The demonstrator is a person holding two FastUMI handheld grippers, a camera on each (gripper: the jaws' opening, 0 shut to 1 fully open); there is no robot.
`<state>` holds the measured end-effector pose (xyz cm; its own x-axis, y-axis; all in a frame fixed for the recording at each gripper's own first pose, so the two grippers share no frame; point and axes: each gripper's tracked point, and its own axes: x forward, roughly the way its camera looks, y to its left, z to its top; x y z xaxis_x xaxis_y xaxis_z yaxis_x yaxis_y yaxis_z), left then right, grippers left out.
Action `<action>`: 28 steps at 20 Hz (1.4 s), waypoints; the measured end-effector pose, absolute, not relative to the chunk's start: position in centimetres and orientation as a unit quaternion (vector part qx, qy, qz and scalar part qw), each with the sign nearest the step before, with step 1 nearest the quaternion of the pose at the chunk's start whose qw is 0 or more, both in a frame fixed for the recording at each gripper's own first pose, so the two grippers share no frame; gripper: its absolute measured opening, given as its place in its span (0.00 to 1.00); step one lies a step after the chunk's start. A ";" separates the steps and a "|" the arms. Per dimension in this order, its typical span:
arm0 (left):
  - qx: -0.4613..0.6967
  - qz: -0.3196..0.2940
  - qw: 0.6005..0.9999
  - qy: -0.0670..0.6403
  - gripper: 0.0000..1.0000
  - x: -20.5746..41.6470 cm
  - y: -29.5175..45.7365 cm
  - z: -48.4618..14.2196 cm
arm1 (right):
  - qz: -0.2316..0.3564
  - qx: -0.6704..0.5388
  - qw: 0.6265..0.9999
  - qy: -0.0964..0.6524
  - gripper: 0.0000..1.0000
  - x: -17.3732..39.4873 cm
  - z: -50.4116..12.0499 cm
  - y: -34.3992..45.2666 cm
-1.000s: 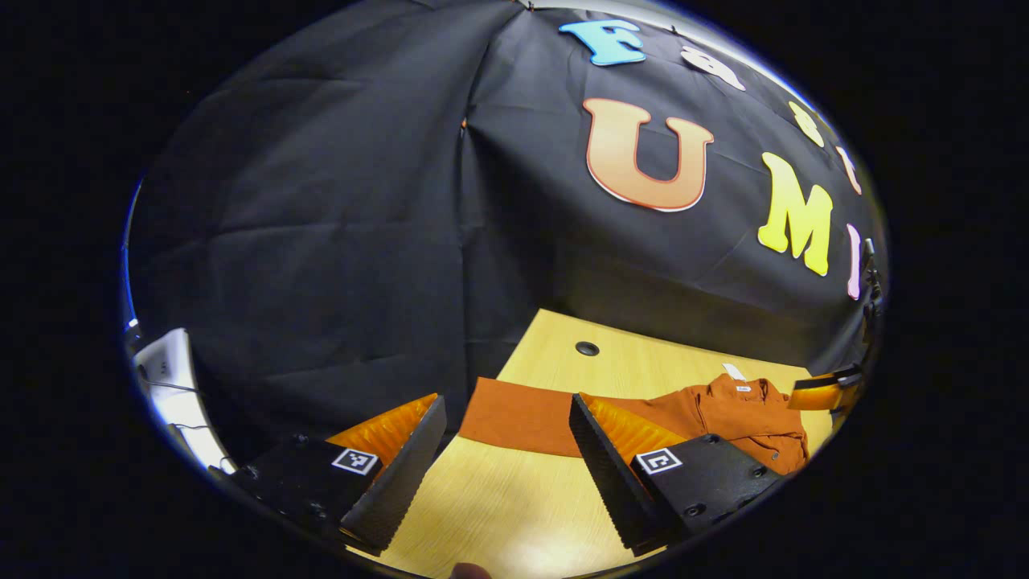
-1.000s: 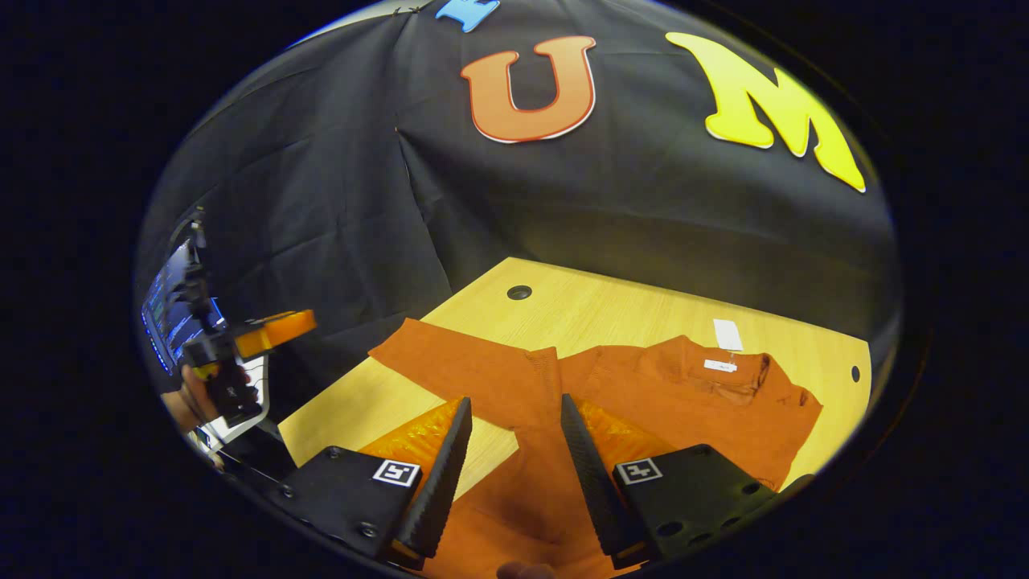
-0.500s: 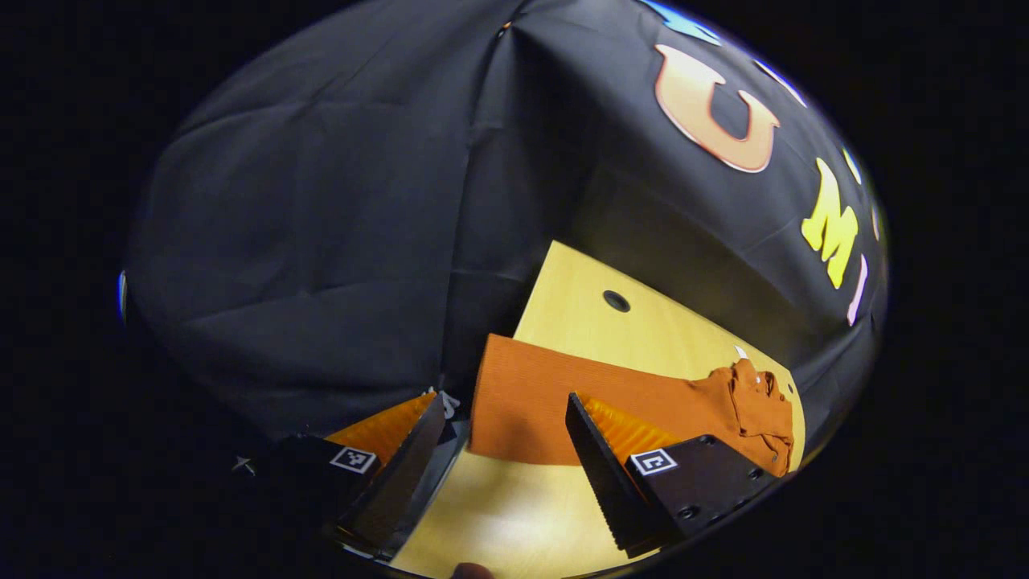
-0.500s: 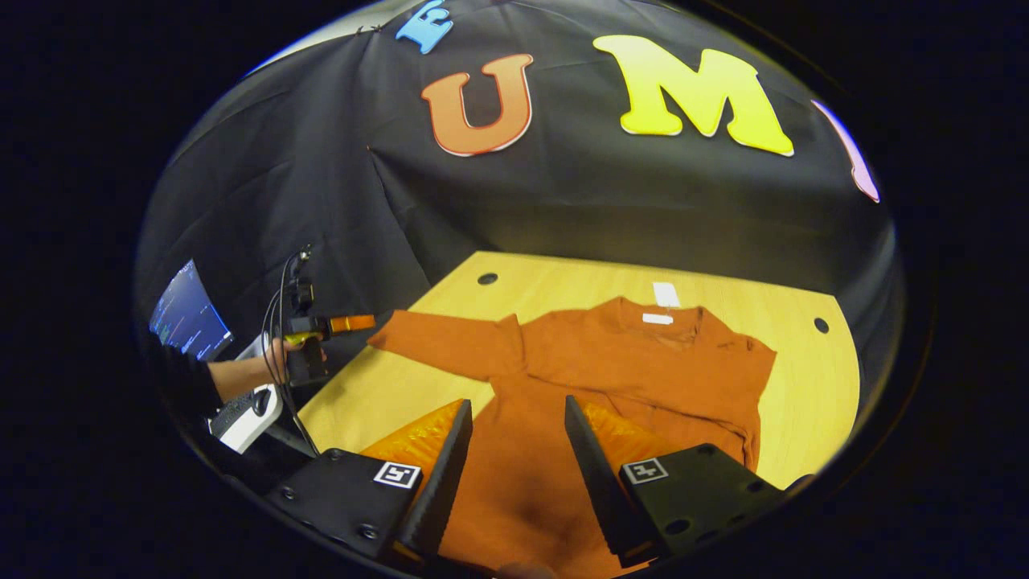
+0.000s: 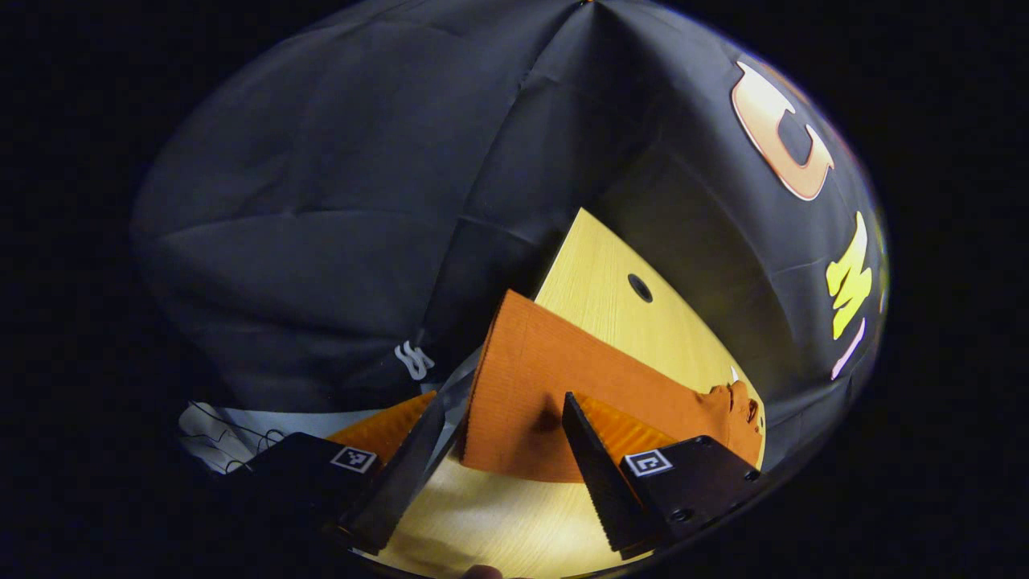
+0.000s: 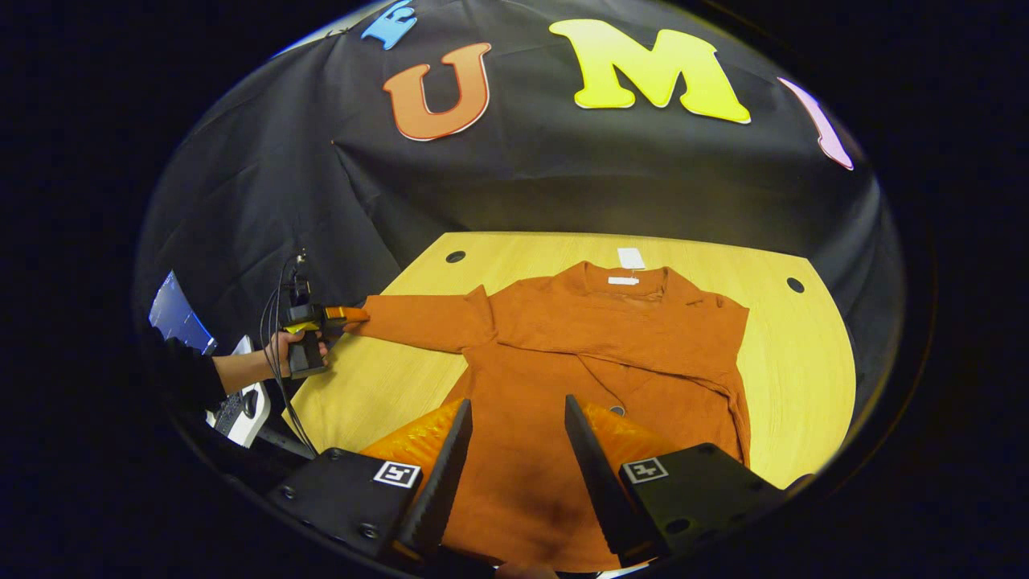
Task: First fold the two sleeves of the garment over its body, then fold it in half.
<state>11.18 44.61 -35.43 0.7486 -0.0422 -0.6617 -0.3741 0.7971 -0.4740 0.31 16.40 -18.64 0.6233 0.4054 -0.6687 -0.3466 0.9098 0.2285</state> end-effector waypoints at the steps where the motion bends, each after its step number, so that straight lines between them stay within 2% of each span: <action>1: -0.294 0.101 0.886 0.343 0.88 11.4 44.8 -35.7 | 0.205 0.040 0.901 0.381 0.76 0.3 -18.7 16.1; 3: -0.270 0.118 0.893 0.340 0.62 11.8 45.4 -35.4 | 0.198 0.046 0.902 0.382 0.76 0.5 -18.6 15.5; 4: -0.261 0.131 0.896 0.335 0.63 11.4 46.0 -34.8 | 0.194 0.050 0.903 0.381 0.76 0.7 -18.5 15.2; 7: -0.247 0.163 0.897 0.328 0.17 11.1 46.8 -34.2 | 0.186 0.061 0.905 0.379 0.76 0.7 -18.7 14.5; 9: -0.256 0.155 0.898 0.323 0.04 11.2 46.0 -33.6 | 0.181 0.064 0.905 0.380 0.76 0.5 -18.9 13.7; 14: -0.273 0.098 0.914 0.283 0.03 13.7 41.0 -27.7 | 0.172 0.085 0.909 0.369 0.76 -0.2 -18.2 11.4; 19: -0.235 0.013 0.942 0.241 0.03 16.3 33.0 -18.3 | 0.166 0.111 0.918 0.343 0.76 -0.2 -16.9 8.2; 24: -0.202 -0.082 0.953 0.212 0.03 18.2 20.2 -9.0 | 0.149 0.145 0.927 0.311 0.76 -0.3 -15.5 2.8; 28: -0.162 -0.166 0.947 0.223 0.03 19.3 7.8 -5.9 | 0.125 0.176 0.933 0.288 0.76 -1.2 -14.4 -2.4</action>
